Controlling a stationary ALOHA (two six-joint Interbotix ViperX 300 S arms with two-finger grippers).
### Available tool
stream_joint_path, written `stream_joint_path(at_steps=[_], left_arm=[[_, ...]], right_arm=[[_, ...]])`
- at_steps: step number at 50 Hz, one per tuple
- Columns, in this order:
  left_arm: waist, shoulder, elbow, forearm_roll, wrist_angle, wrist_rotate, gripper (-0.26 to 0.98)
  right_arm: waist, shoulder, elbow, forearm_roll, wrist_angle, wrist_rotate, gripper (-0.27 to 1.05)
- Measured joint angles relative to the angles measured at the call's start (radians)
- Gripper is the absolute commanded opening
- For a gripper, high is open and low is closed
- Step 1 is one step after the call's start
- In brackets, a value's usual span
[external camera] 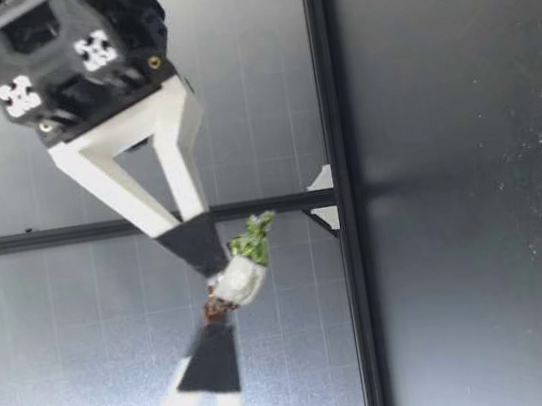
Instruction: Pick up the candy and unwrap it.
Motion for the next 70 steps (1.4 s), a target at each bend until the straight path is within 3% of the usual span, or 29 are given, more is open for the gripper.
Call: stream_joint_path(at_steps=[11,31,59,66,70], left_arm=[[0.0,0.038,-0.009,0.034,0.0,-0.17,0.68],[0.002,0.092,-0.054,0.002,0.0,-0.199,0.67],[0.086,0.17,-0.063,-0.015,0.0,-0.19,0.66],[0.077,0.167,-0.06,0.031,0.0,-0.187,0.66],[0.048,0.149,-0.06,0.078,0.0,-0.187,0.66]], right_arm=[[0.0,-0.002,-0.014,0.0,0.032,-0.066,-0.2],[0.002,-0.002,-0.023,0.0,0.048,-0.078,-0.2],[0.049,-0.048,-0.003,0.015,0.051,-0.064,-0.2],[0.025,-0.054,0.02,0.015,0.054,-0.066,-0.2],[0.008,-0.052,0.025,0.017,0.054,-0.064,-0.2]])
